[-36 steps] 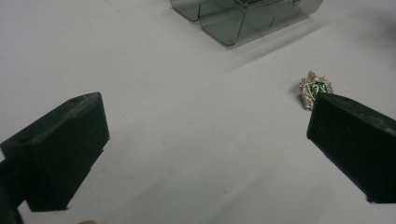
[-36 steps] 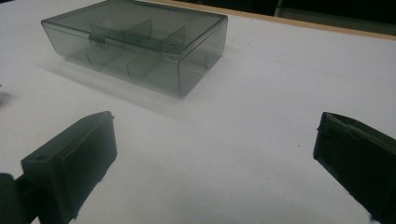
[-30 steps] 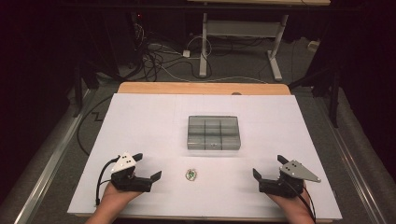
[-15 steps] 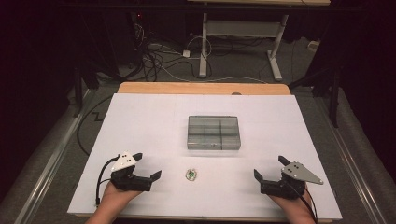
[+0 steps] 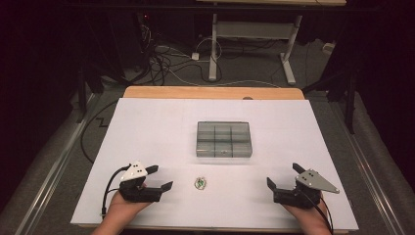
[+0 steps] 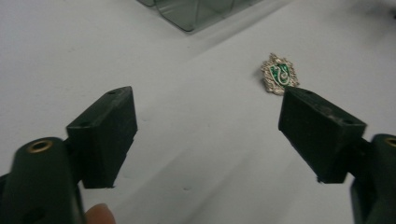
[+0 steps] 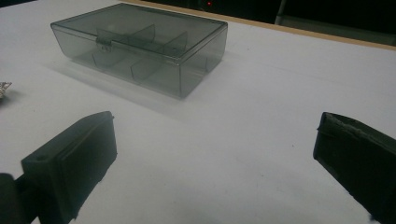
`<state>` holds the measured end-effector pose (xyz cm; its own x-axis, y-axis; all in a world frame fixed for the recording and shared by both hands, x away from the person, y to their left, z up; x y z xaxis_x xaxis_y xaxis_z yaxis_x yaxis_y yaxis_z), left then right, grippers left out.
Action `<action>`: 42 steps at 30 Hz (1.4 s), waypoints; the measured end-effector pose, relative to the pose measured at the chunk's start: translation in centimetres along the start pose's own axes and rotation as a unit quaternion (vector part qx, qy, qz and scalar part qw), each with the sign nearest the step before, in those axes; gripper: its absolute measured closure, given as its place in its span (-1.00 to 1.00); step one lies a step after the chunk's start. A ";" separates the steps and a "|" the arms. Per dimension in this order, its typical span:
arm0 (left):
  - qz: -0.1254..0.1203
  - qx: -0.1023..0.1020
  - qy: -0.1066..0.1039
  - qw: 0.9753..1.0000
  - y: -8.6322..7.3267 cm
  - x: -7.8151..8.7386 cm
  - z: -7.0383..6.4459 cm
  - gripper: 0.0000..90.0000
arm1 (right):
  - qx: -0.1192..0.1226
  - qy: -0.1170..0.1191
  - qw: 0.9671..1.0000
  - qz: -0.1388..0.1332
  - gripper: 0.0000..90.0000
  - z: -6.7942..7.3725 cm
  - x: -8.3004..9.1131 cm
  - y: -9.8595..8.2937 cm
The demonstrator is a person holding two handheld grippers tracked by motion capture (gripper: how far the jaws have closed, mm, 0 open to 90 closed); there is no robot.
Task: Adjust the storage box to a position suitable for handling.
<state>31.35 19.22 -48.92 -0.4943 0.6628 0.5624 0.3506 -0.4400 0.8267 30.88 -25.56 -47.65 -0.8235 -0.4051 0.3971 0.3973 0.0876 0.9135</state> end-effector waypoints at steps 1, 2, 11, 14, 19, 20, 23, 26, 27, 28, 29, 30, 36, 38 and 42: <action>0.003 -0.004 -0.006 1.000 0.0 -0.1 -0.2 -0.54 | 0.000 0.000 1.000 0.000 -1.00 0.0 0.0 0.0; 0.006 -0.009 -0.010 1.000 0.0 -0.2 -0.4 -0.51 | 0.000 0.000 1.000 0.000 -1.00 0.0 0.0 0.0; 0.023 -0.026 -0.021 0.999 0.4 -1.2 -1.8 0.02 | -0.003 0.001 1.000 0.002 -1.00 0.1 0.0 -0.1; 0.029 -0.031 -0.025 0.999 0.5 -1.3 -2.0 0.26 | -0.003 0.000 1.000 0.002 -1.00 0.1 0.0 -0.1; 0.027 -0.032 -0.046 0.998 0.8 -1.5 -2.5 0.62 | -0.001 0.000 1.000 0.002 -1.00 0.0 -0.1 -0.1; 0.029 -0.031 -0.050 0.998 0.9 -1.7 -2.6 0.63 | -0.001 0.000 1.000 0.003 -1.00 0.0 -0.1 -0.1; 0.035 -0.036 -0.060 0.997 1.1 -2.3 -3.2 0.73 | 0.002 0.001 1.000 0.003 -1.00 0.1 -0.2 -0.1; 0.042 -0.040 -0.072 0.996 1.5 -3.1 -4.2 0.88 | 0.004 0.003 1.000 0.001 -1.00 0.2 -0.2 0.0; 0.046 -0.052 -0.074 0.995 1.6 -3.2 -4.2 0.88 | 0.003 0.002 1.000 0.002 -1.00 0.2 -0.2 0.0; 0.048 -0.056 -0.076 0.994 1.8 -3.5 -4.5 0.91 | 0.003 0.002 1.000 0.002 -1.00 0.2 -0.2 0.0; 0.050 -0.058 -0.078 0.994 2.0 -3.8 -4.8 0.94 | 0.002 0.002 1.000 0.003 -1.00 0.3 -0.2 -0.1; 0.050 -0.058 -0.078 0.994 2.0 -3.8 -4.8 0.94 | 0.003 0.002 1.000 0.003 -1.00 0.2 -0.2 -0.1; 0.071 -0.088 -0.083 0.990 2.8 -5.9 -6.4 0.94 | 0.003 0.002 1.000 0.002 -1.00 0.2 -0.2 -0.1; 0.073 -0.092 -0.083 0.990 2.8 -6.2 -6.5 0.94 | 0.002 0.002 1.000 0.002 -1.00 0.2 -0.2 -0.1; 0.073 -0.102 -0.080 0.989 3.3 -7.0 -7.0 0.94 | 0.001 0.002 1.000 0.003 -1.00 0.2 -0.3 -0.1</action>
Point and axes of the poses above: each handheld gripper's, and its own axes: x roughly backward along the jaws, y roughly out of its top, z roughly to its left, the point moved 3 cm from there along -x, roughly forward along the jaws, and after that the axes turned 9 degrees about -x, right-handed, at the moved point
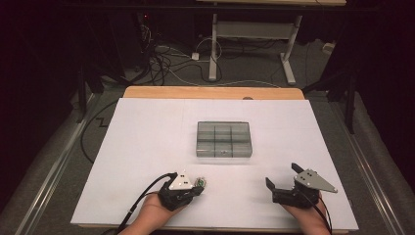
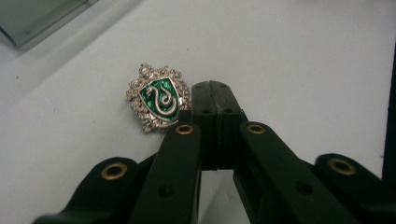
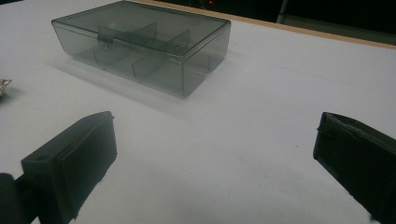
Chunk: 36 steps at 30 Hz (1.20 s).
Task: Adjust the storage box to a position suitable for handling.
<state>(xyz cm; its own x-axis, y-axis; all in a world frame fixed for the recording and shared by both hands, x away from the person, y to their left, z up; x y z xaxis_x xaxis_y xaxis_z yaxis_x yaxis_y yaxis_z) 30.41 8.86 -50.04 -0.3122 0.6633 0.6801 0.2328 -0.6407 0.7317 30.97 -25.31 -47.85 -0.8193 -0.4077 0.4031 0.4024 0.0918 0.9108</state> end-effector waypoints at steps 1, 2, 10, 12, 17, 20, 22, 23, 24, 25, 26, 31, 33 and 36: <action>0.001 -0.003 0.003 1.000 0.2 -0.2 0.0 0.94 | 0.002 0.001 1.000 -0.001 -1.00 0.0 0.0 0.0; 0.000 -0.005 0.006 1.000 0.3 -0.3 0.0 0.94 | 0.000 0.001 1.000 0.000 -1.00 0.0 0.0 0.0; 0.004 -0.013 0.009 1.000 1.2 -1.3 0.0 0.94 | 0.000 0.001 1.000 -0.002 -1.00 0.0 0.0 0.0; 0.006 -0.011 0.007 1.000 1.2 -1.5 0.1 0.94 | 0.001 0.002 1.000 -0.001 -1.00 0.0 0.0 0.0; 0.015 -0.012 0.007 1.000 1.3 -1.8 0.1 0.94 | 0.000 0.002 1.000 -0.001 -1.00 0.0 0.0 0.0; 0.021 -0.014 0.009 1.000 1.3 -1.8 0.1 0.94 | -0.002 0.001 1.000 -0.001 -1.00 -0.1 0.0 0.0; 0.023 -0.017 0.009 1.000 1.2 -1.7 0.1 0.94 | -0.001 0.001 1.000 -0.003 -1.00 -0.1 0.1 0.1; 0.023 -0.017 0.009 1.000 1.2 -1.7 0.1 0.94 | -0.003 0.000 1.000 -0.003 -1.00 -0.1 0.1 0.0; 0.024 -0.019 0.011 0.999 1.2 -1.6 0.1 0.94 | -0.001 0.001 1.000 -0.003 -1.00 -0.1 0.1 0.0; 0.025 -0.020 0.012 0.999 1.1 -1.6 0.1 0.94 | -0.001 0.001 1.000 -0.003 -1.00 -0.1 0.1 0.0; 0.026 -0.021 0.013 0.999 1.1 -1.5 0.1 0.94 | -0.002 0.001 1.000 -0.003 -1.00 -0.1 0.1 0.1; 0.028 -0.019 0.014 0.999 0.8 -1.2 0.2 0.94 | -0.003 0.000 1.000 -0.004 -1.00 -0.2 0.2 0.0; 0.029 -0.018 0.015 0.999 0.7 -1.1 0.3 0.94 | -0.003 0.000 1.000 -0.004 -1.00 -0.2 0.2 0.0; 0.030 -0.014 0.016 0.999 0.4 -0.8 0.5 0.94 | -0.004 0.001 1.000 -0.004 -1.00 -0.1 0.2 0.1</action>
Point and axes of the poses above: each handheld gripper's, and its own axes: x roughly backward along the jaws, y roughly out of its top, z roughly to its left, the point moved 3 cm from there along -x, roughly forward along the jaws, and after that the axes turned 9 degrees about -x, right-handed, at the moved point
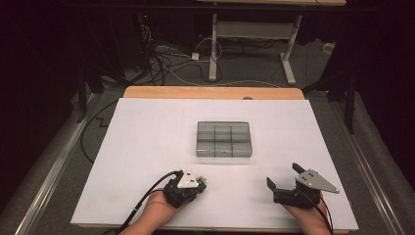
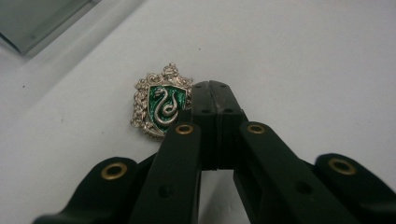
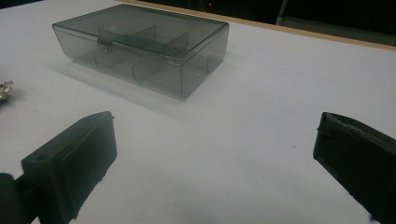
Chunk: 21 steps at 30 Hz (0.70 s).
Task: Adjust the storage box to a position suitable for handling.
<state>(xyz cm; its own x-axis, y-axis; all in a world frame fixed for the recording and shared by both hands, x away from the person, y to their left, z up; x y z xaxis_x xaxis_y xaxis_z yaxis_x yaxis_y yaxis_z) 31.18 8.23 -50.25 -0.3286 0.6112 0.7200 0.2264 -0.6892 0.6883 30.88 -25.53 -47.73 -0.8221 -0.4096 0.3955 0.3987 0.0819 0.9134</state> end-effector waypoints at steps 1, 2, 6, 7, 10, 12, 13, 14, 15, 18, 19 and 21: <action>0.000 0.000 0.000 1.000 0.0 0.0 0.0 0.94 | 0.000 0.000 1.000 0.000 -1.00 0.0 0.0 0.0; 0.000 -0.002 -0.004 1.000 -0.1 0.2 0.0 0.94 | 0.000 0.001 1.000 0.000 -1.00 0.0 0.0 0.0; -0.016 -0.007 -0.015 1.000 -0.3 0.8 -0.1 0.93 | -0.003 0.000 1.000 0.001 -1.00 0.0 0.0 0.0; -0.033 0.002 -0.012 0.999 -0.4 1.5 0.2 0.93 | 0.000 0.001 1.000 -0.001 -1.00 0.0 0.0 0.0; -0.050 0.023 -0.001 0.998 -0.6 2.2 1.0 0.85 | 0.001 0.002 1.000 -0.002 -1.00 -0.1 0.0 0.1; -0.053 0.027 0.000 0.998 -0.7 2.3 1.3 0.75 | 0.001 0.002 1.000 -0.002 -1.00 -0.1 -0.1 0.1; -0.059 0.038 0.002 0.998 -0.7 2.2 1.7 0.66 | 0.001 0.001 1.000 -0.001 -1.00 0.0 -0.1 0.1; -0.060 0.038 0.006 0.997 -0.7 2.1 1.8 0.52 | 0.002 0.002 1.000 -0.001 -1.00 0.0 -0.1 0.1; -0.061 0.041 0.010 0.997 -0.6 2.0 1.9 0.36 | 0.003 0.002 1.000 -0.001 -1.00 0.0 -0.1 0.1; -0.050 0.046 0.011 0.998 -0.3 1.3 2.0 -0.05 | 0.003 0.002 1.000 -0.001 -1.00 0.1 -0.1 0.1; -0.050 0.046 0.011 0.998 -0.3 1.3 2.0 -0.12 | 0.003 0.002 1.000 -0.001 -1.00 0.0 -0.1 0.1; -0.036 0.047 0.016 0.998 -0.1 0.6 2.2 -0.24 | 0.003 0.001 1.000 -0.001 -1.00 0.0 -0.1 0.1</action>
Point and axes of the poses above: each handheld gripper's, and its own axes: x roughly backward along the jaws, y roughly out of its top, z roughly to its left, the point moved 3 cm from there along -x, roughly forward along the jaws, and after that the axes turned 9 degrees about -x, right-handed, at the moved point
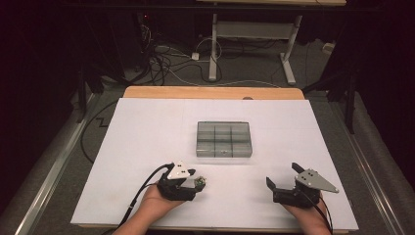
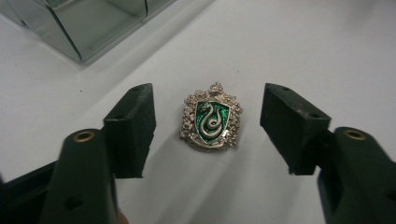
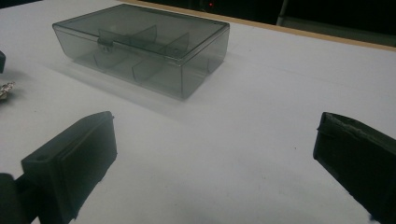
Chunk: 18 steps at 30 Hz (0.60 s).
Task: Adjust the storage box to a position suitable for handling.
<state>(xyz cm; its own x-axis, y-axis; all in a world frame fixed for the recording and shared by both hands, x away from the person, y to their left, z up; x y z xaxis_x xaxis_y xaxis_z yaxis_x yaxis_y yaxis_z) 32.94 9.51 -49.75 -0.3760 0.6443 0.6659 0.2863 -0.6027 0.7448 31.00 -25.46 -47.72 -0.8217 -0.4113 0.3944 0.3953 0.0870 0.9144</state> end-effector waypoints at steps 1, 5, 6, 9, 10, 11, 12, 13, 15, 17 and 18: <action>0.004 0.002 -0.001 1.000 0.0 -0.2 0.1 -0.28 | 0.000 0.000 1.000 0.000 -1.00 0.0 0.0 0.0; 0.016 0.000 -0.005 1.000 0.1 -0.8 0.2 -0.34 | 0.002 0.000 1.000 0.001 -1.00 0.0 0.0 -0.1; 0.023 -0.002 -0.009 1.000 0.1 -1.0 0.2 -0.34 | 0.001 0.000 1.000 0.001 -1.00 0.0 0.0 -0.1; 0.033 -0.012 -0.016 0.999 0.2 -1.2 0.1 -0.27 | 0.001 0.000 1.000 0.000 -1.00 -0.1 0.0 -0.1; 0.035 -0.015 -0.013 0.999 0.2 -1.3 0.0 -0.25 | 0.000 0.000 1.000 0.001 -1.00 -0.1 0.0 -0.1; 0.037 -0.017 -0.009 0.999 0.3 -1.3 0.0 -0.25 | 0.000 0.000 1.000 0.001 -1.00 -0.1 0.0 -0.1; 0.036 -0.017 -0.007 0.999 0.3 -1.4 0.0 -0.19 | -0.001 0.000 1.000 0.001 -1.00 -0.1 0.0 -0.1; 0.037 -0.018 -0.005 0.999 0.3 -1.4 0.0 -0.17 | -0.001 0.000 1.000 0.001 -1.00 -0.1 0.0 -0.1; 0.036 -0.018 -0.004 0.999 0.3 -1.5 0.0 -0.15 | -0.001 0.000 1.000 0.001 -1.00 -0.1 0.0 -0.1; 0.036 -0.023 -0.004 0.999 0.3 -1.4 -0.1 -0.09 | -0.002 -0.001 1.000 0.000 -1.00 -0.1 -0.1 0.0; 0.036 -0.027 -0.005 0.999 0.3 -1.4 -0.2 -0.05 | -0.003 -0.001 1.000 0.000 -1.00 -0.2 -0.1 0.0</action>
<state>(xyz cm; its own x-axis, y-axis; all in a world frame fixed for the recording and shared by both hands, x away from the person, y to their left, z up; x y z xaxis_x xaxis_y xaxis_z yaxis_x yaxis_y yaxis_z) 33.44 8.31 -50.47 -0.3469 0.6036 0.7178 0.2647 -0.6712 0.6924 31.13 -25.58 -47.81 -0.8226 -0.4100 0.3939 0.3970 0.0819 0.9142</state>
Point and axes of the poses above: each handheld gripper's, and its own axes: x roughly backward along the jaws, y roughly out of its top, z roughly to its left, the point moved 3 cm from there along -x, roughly forward along the jaws, and after that the axes turned 9 degrees about -x, right-handed, at the moved point
